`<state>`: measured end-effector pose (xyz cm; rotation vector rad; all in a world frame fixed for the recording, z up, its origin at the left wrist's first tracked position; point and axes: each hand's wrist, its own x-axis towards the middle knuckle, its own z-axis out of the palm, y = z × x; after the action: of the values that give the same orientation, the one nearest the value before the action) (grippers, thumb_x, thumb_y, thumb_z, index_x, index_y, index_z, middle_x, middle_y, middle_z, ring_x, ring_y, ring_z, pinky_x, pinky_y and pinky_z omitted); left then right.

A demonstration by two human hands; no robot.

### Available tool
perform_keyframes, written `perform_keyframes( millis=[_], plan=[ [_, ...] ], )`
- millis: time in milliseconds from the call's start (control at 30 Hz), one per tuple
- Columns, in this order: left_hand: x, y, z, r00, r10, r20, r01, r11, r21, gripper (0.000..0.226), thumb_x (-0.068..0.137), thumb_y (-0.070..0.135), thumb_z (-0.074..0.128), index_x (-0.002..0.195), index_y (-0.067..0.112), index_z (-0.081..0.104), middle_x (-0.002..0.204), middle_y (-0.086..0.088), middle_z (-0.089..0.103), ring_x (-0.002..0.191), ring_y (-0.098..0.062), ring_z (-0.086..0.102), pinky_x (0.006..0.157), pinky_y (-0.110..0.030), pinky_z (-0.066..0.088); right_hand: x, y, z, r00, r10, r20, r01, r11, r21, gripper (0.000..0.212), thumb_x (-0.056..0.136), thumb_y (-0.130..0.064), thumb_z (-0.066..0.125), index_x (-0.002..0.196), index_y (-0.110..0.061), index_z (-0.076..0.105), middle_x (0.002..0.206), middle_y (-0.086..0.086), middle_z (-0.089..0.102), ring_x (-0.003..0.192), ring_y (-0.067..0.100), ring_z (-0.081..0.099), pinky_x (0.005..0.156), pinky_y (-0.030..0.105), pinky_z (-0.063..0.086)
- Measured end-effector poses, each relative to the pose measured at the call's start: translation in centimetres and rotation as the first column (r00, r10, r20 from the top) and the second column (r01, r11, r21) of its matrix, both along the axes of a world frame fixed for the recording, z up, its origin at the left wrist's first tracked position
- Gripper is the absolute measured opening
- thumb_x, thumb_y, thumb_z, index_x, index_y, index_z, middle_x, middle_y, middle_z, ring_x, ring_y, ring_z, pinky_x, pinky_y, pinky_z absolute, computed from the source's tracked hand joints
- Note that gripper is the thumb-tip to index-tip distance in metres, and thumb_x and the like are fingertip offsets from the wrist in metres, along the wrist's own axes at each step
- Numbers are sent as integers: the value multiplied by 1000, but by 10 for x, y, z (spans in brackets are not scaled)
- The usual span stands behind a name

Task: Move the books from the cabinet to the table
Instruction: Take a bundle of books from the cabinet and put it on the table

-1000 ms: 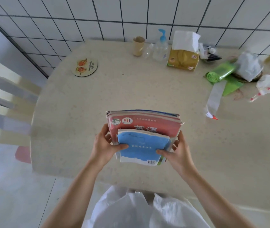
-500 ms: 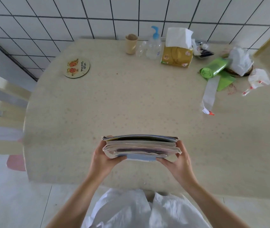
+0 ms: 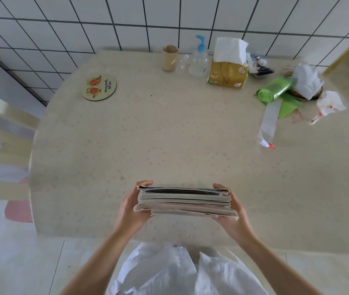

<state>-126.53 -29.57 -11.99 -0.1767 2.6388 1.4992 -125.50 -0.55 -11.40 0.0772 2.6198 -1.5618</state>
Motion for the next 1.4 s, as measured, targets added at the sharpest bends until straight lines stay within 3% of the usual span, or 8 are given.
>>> perform_keyframes(
  millis=[200,300,433,600,867,1067,1233,1400],
  plan=[
    [-2,4,2,999,29,-45,-29,1000,12,45,61,2,70,97,27,63,96,18,67,85,-6,64,75,-31,51,-5,0,-8,997,-3,76,1,1000,21,57,69,-18,77,118,-34,55,113,-11,66,107,14,62,94,40,49],
    [-8,3,5,999,5,-49,-4,1000,20,48,62,3,80,95,30,60,91,13,68,78,-10,65,71,-32,52,-10,-2,-9,997,6,77,-10,999,50,49,75,-22,81,118,-16,59,109,-10,67,102,8,63,88,27,49],
    [-18,3,12,1000,22,-1,-22,997,68,47,47,54,85,87,38,66,86,31,69,79,5,67,72,-17,52,-20,-5,-1,995,-37,95,33,999,38,44,71,-14,83,110,-15,63,99,-16,67,94,-14,59,80,6,42],
    [-41,-1,19,993,23,116,-37,992,124,53,42,42,84,91,34,66,83,17,73,81,-5,69,78,-30,57,-42,-6,14,978,-3,208,19,997,-75,50,73,-7,79,105,-36,54,104,-14,70,100,1,62,86,19,45],
    [-88,-8,28,935,108,338,-183,963,199,56,61,26,90,107,27,59,88,0,74,77,-17,71,71,-34,59,-93,-24,24,897,-52,439,168,958,-232,34,80,-15,75,110,-17,60,108,4,64,96,23,67,72,31,54],
    [-122,-2,15,845,202,496,-348,911,222,55,70,36,84,115,29,53,94,0,72,81,-18,72,74,-40,59,-134,-42,18,732,-53,679,293,924,-244,26,87,-23,67,110,-12,62,104,4,70,88,20,67,72,38,55],
    [-142,4,3,820,214,531,-365,910,196,43,77,30,80,112,28,55,90,4,72,78,-15,71,64,-30,55,-155,-50,3,708,-126,695,340,923,-180,24,88,-21,67,109,-11,62,105,5,70,89,22,67,71,36,56],
    [-156,9,-13,799,235,553,-367,919,141,45,78,37,77,117,24,58,98,3,73,83,-18,72,81,-41,59,-172,-58,-6,696,-206,688,406,903,-141,13,89,-15,64,101,-12,62,95,4,68,80,19,66,63,28,51]
  ],
)
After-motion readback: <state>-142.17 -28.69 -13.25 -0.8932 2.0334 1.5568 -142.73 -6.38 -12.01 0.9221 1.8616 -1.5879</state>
